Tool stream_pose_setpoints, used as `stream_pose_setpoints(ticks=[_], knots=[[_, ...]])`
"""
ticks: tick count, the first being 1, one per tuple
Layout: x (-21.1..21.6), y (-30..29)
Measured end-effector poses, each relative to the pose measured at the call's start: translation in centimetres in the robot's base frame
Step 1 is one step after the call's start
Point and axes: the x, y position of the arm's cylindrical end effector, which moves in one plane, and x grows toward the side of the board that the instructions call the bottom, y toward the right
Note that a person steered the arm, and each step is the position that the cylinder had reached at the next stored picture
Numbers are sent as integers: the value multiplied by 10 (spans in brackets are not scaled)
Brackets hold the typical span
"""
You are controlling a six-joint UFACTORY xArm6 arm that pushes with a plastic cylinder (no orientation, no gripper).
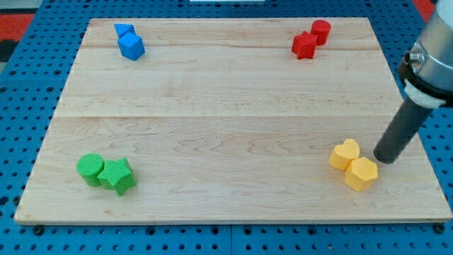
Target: Place yellow heart diagonally in between the green star and red star
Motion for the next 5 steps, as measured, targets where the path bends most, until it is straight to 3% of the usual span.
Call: stream_pose_setpoints(ticks=[1,3,4,5], knots=[[7,1],[3,-81],[-22,-54],[-71,-121]])
